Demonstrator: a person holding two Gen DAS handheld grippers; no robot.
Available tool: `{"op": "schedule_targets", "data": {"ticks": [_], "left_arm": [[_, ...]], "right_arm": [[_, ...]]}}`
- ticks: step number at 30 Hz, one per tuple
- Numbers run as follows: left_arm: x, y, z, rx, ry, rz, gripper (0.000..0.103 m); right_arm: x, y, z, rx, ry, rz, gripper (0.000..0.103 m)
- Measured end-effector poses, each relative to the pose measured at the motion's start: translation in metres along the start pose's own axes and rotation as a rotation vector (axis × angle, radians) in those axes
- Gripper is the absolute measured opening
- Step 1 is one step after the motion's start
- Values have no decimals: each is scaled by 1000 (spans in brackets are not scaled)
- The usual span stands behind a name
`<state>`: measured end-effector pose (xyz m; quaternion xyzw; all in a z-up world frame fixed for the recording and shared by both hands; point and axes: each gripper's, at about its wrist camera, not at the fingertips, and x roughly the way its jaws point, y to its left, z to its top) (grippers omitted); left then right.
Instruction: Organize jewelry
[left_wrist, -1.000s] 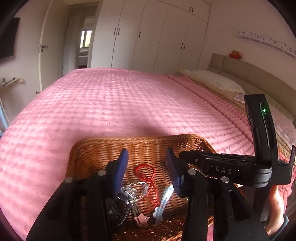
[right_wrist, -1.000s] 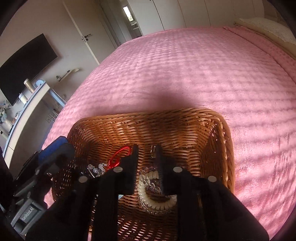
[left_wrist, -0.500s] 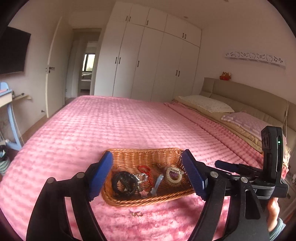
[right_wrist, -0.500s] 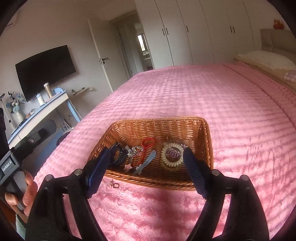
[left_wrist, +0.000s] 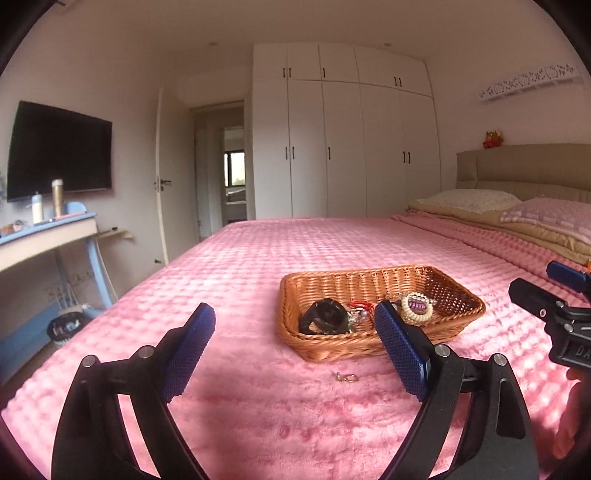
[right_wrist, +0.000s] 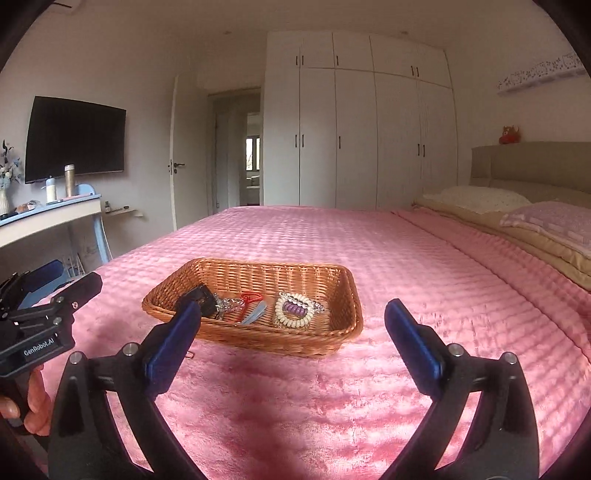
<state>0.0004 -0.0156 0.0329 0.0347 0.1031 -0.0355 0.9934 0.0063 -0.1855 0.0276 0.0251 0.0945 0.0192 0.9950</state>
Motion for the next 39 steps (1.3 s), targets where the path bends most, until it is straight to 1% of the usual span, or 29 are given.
{"op": "schedule_targets", "data": {"ticks": [2,4,9,12,25,39], "left_arm": [[0,-3,-5,11,-14,32,86],[2,-2,-9,1,-15,54,86],[3,-2,-12,1,-16,93,91],[4,-1,-13,0,-16,99,93],[8,1,-17,-15,8,102,93],[11,2,-17,-22,21,90,93]], "right_arm": [[3,-2,-4,9,-3,-9,95],[4,-4,-10,26,7,-9,95],[12,-13,-18,60,31,1,95],[13,-15,-20,65,35,2,95],[18,-8,-25,35,57,-3,95],[22,-9,-26,47,77,0,95]]}}
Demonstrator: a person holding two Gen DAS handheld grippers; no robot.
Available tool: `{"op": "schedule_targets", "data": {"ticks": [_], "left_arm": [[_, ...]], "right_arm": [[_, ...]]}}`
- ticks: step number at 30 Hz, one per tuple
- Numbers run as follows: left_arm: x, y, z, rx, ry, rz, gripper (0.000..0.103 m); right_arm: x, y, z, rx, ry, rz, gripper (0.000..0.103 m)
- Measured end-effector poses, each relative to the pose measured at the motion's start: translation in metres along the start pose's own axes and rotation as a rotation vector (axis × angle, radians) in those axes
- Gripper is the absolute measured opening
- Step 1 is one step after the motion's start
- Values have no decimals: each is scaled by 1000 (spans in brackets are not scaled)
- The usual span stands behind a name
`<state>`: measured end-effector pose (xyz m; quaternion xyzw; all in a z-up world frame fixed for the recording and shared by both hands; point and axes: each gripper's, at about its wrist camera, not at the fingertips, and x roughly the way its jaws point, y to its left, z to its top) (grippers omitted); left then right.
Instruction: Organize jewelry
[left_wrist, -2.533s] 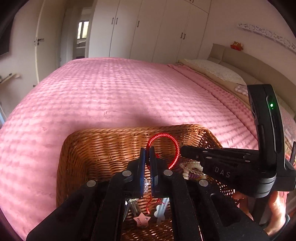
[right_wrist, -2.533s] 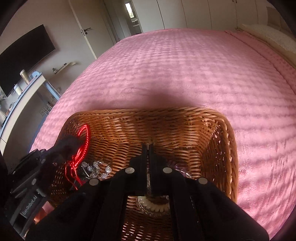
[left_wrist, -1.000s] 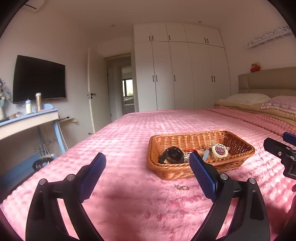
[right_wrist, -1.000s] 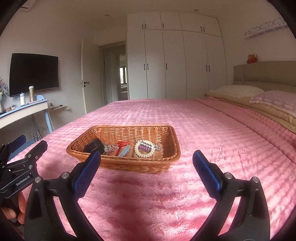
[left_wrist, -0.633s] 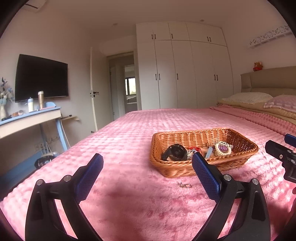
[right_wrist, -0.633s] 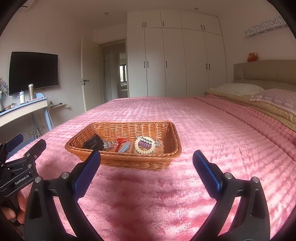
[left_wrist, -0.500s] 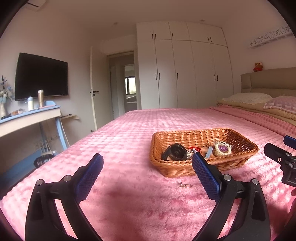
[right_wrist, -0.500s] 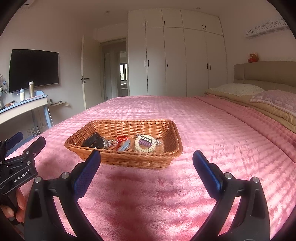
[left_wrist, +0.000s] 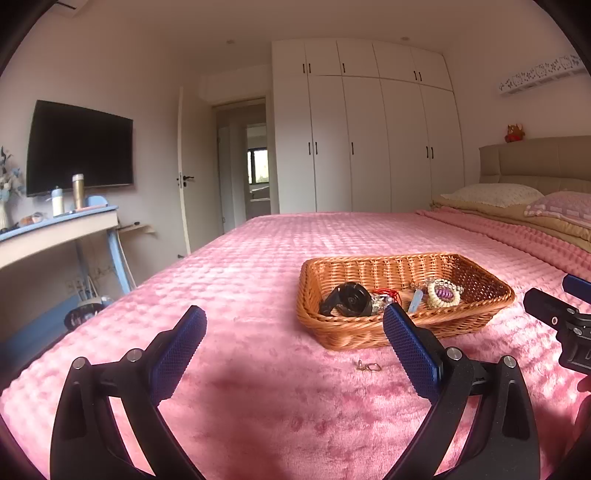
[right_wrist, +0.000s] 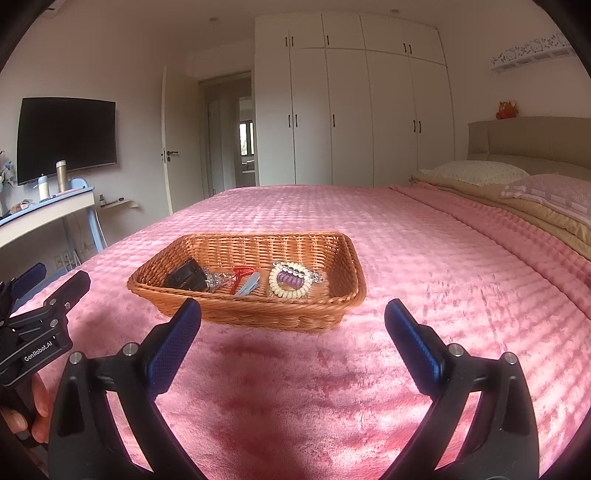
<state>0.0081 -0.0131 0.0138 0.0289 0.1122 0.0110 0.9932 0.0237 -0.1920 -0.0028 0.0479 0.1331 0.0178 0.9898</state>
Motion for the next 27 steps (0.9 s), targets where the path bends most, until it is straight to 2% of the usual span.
{"op": "schedule_targets", "data": {"ticks": [27], "left_arm": [[-1,-1,0,-1,1,2,94]], "right_arm": [[6,-2,-3,12,20,7,95]]}}
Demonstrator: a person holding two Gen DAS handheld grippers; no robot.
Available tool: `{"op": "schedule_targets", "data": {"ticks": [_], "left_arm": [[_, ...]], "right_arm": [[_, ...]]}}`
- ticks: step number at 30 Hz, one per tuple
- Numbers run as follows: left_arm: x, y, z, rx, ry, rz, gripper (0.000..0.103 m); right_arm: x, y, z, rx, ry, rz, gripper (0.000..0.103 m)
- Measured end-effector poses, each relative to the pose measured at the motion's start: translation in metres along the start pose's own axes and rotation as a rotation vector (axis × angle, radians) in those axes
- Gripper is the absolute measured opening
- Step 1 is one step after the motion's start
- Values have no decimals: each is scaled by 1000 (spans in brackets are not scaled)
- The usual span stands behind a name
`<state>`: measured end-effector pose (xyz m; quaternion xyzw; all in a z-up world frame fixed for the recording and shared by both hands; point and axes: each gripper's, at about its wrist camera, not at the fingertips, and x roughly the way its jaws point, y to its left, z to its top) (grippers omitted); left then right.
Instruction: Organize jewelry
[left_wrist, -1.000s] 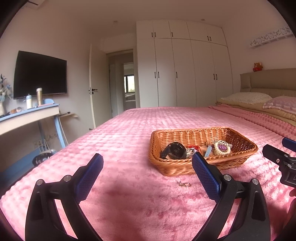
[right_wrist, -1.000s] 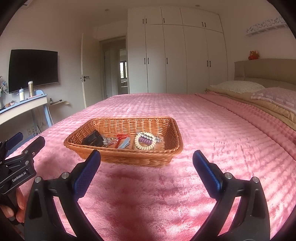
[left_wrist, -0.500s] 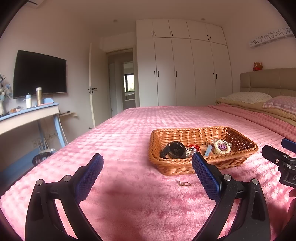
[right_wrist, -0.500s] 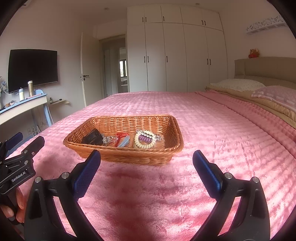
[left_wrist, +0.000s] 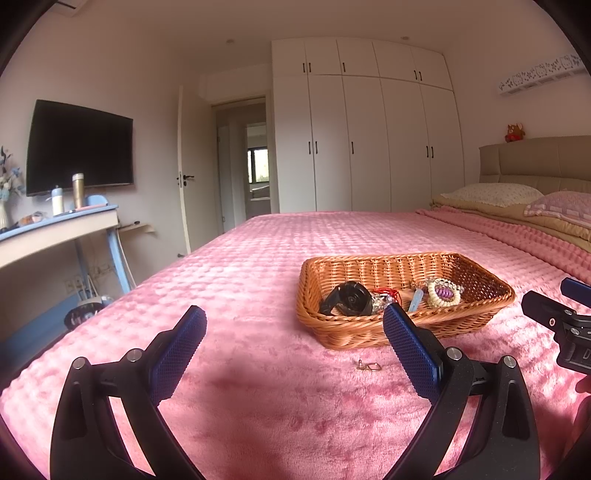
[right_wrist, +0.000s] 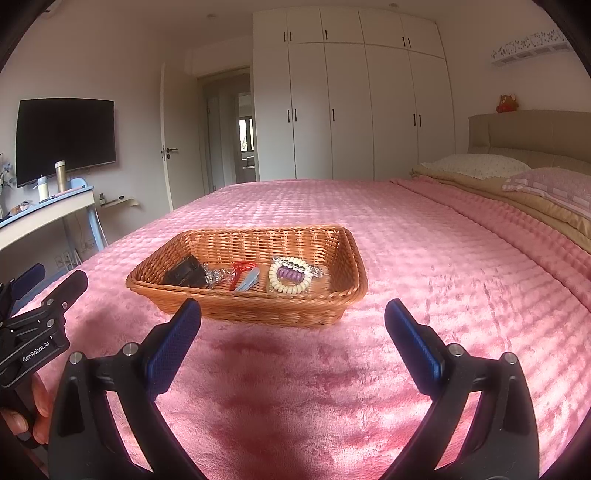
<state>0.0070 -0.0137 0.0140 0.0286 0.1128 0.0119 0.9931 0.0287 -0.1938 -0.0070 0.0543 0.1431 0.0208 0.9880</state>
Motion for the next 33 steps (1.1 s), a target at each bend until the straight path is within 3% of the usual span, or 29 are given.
{"op": "schedule_targets", "data": {"ticks": [33], "left_arm": [[0,1,0,-1,1,-3,95]], "right_arm": [[1,-1,0,-1,12,9,95]]}}
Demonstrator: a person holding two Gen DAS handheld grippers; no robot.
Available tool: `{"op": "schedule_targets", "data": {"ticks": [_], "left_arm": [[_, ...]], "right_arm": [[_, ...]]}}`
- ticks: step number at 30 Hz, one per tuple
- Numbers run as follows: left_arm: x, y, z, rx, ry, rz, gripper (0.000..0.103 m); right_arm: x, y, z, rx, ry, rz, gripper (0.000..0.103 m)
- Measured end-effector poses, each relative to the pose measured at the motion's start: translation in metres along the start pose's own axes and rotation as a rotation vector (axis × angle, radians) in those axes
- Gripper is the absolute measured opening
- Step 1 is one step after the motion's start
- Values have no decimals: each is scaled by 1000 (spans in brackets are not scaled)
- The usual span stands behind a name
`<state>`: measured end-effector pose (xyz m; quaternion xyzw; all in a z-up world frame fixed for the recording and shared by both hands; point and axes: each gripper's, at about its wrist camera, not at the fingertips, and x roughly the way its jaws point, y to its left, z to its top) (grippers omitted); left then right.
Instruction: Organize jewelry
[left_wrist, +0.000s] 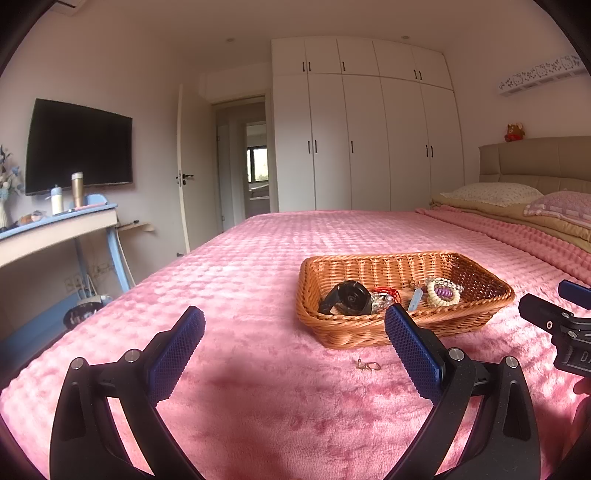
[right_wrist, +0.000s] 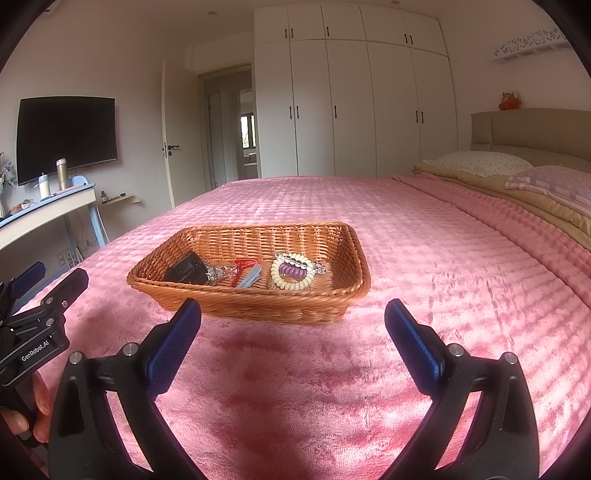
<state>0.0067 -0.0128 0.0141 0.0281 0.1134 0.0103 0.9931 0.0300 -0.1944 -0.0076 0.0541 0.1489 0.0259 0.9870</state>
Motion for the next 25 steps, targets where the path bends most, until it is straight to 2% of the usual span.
{"op": "schedule_targets", "data": {"ticks": [25], "left_arm": [[2,3,1,-15,14,-31,96]], "right_arm": [[0,0,0,0,2,0,95]]}}
